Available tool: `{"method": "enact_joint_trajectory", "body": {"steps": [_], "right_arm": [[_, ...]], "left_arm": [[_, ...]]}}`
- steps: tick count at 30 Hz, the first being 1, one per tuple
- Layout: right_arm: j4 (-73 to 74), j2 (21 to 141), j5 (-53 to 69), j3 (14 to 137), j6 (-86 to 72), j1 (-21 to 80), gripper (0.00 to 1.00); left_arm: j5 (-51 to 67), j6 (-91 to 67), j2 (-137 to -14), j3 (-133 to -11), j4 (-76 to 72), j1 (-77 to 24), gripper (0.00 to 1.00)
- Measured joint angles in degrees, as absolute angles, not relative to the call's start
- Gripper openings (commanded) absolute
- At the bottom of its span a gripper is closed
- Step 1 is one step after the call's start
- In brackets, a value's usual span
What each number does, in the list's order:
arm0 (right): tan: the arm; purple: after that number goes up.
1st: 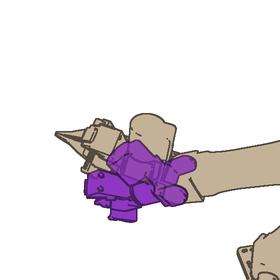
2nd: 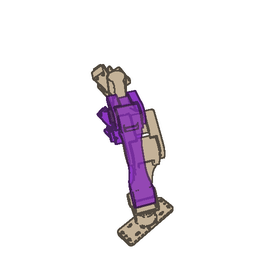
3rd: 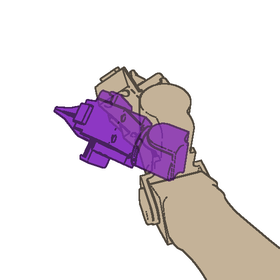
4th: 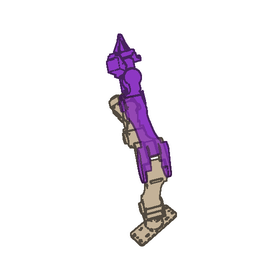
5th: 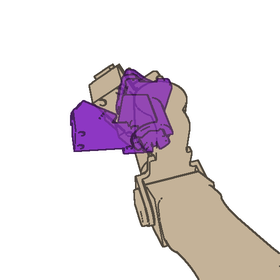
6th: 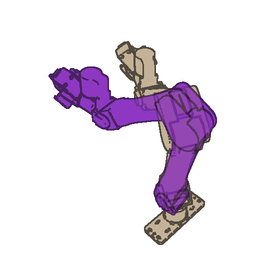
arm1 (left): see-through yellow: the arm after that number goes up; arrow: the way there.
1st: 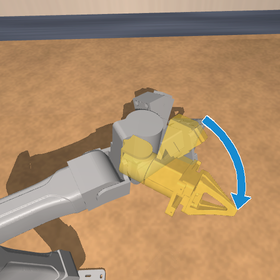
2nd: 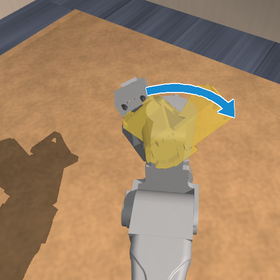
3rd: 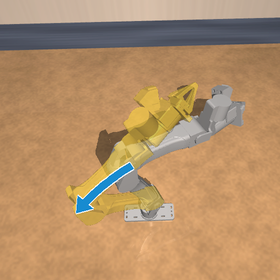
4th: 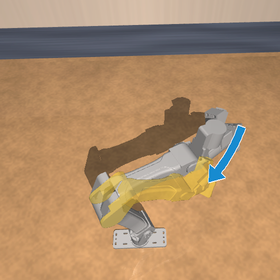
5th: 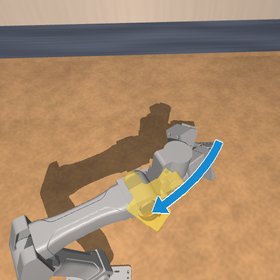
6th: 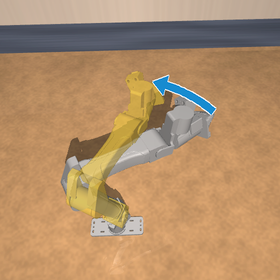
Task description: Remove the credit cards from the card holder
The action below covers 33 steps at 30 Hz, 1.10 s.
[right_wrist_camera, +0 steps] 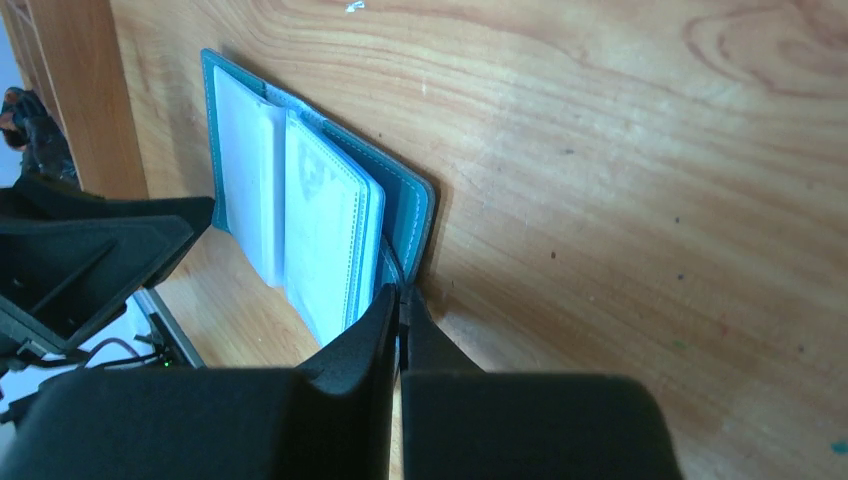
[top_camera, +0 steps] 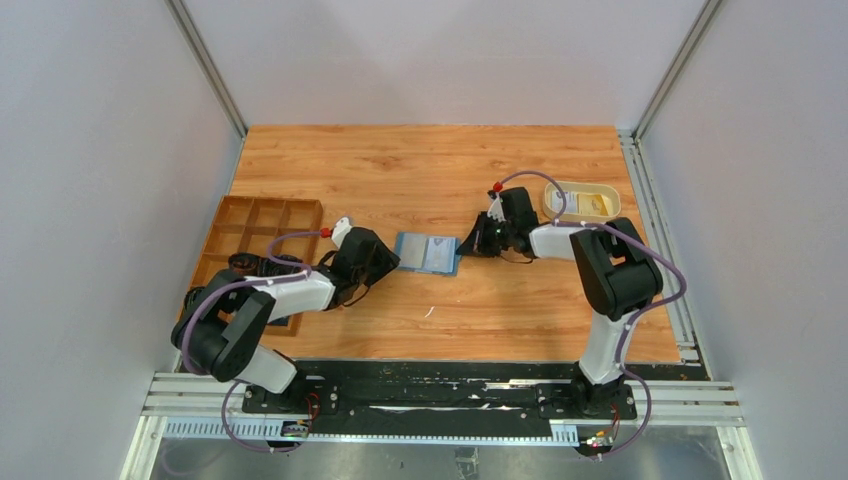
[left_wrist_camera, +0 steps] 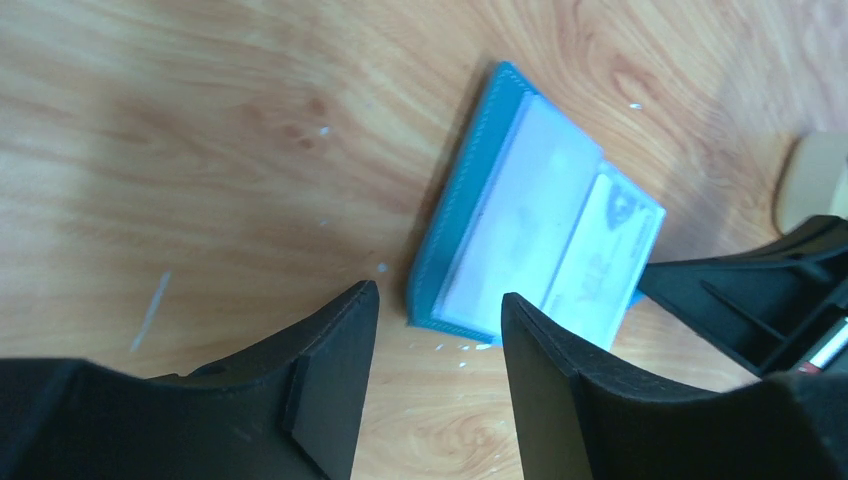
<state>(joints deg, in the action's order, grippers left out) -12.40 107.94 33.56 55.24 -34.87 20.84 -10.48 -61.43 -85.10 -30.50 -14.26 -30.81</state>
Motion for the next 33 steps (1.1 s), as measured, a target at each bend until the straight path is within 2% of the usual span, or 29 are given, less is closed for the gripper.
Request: {"method": "enact_joint_trajectory", "body": {"steps": [10, 13, 22, 27, 33], "right_arm": [[-10.9, 111.2, 41.5, 58.3, -29.9, 19.0, 0.00], [-10.6, 111.3, 43.0, 58.5, -29.0, 18.8, 0.00], [-9.8, 112.4, 46.4, 59.4, -27.6, 16.1, 0.00], [-9.0, 113.1, 47.4, 60.3, -26.7, 15.4, 0.00], [-8.9, 113.5, 48.2, 60.4, -26.2, 15.3, 0.00]], "left_arm": [[1.5, -62.2, -95.2, -31.5, -30.6, -28.2, 0.51], [3.6, -62.5, -96.1, -31.5, -32.1, -27.4, 0.47], [4.9, -62.8, -94.5, -28.2, -33.9, -24.7, 0.45], [7.7, -64.1, -96.9, -27.3, -39.1, -23.8, 0.35], [11.6, -66.8, -102.3, -26.7, -47.9, -23.6, 0.28]]}}
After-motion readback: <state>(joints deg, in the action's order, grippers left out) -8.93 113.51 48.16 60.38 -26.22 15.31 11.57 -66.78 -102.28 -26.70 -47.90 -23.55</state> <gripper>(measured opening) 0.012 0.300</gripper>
